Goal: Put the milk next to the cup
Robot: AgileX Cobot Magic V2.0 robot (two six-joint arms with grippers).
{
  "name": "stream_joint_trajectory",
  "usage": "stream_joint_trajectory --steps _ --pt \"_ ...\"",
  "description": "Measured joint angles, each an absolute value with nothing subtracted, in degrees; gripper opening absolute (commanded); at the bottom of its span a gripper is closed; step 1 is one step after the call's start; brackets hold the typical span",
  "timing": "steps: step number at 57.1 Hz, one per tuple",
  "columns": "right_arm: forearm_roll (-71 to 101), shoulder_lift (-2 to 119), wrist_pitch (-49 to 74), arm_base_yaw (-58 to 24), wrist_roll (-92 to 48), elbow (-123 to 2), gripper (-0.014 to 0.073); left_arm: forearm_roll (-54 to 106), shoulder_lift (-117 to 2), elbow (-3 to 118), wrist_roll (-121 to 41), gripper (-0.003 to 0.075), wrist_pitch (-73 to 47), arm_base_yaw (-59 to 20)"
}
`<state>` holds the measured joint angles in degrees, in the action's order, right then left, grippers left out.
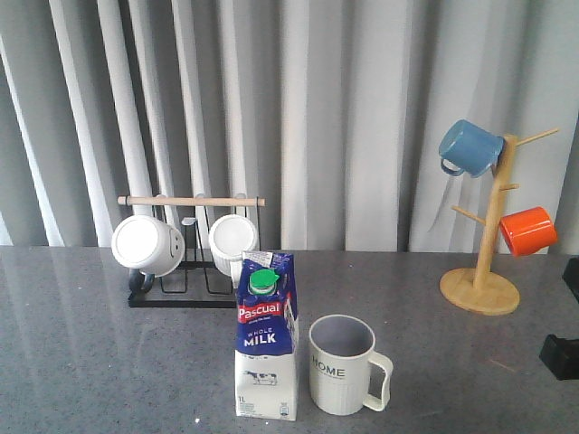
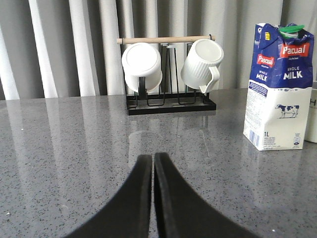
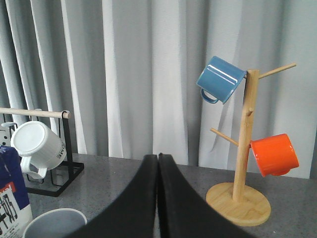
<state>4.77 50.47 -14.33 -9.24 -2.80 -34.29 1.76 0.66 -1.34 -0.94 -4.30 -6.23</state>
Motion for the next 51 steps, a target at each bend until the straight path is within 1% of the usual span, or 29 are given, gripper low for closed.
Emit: stream_joint_trajectory --steps 28,33,41,51 --pt "4.77 50.47 -14.33 -9.24 -2.8 -34.23 -0.0008 1.76 0.66 -1.34 -0.94 -0.0006 -4.3 -6.23" --pt "4.69 49.04 -14.32 -9.24 -2.8 -32.85 -0.0008 1.76 0.66 -1.34 -0.94 -0.0006 -4.3 -6.23" --pt "3.34 40.26 -14.38 -9.24 -5.06 -25.95 -0.0008 1.76 0.66 -1.34 -0.94 -0.0006 -4.26 -6.23" --pt "1.58 26.05 -12.92 -9.24 -8.35 -12.7 -0.0008 1.76 0.66 -1.34 -0.94 -0.0006 -4.09 -6.23"
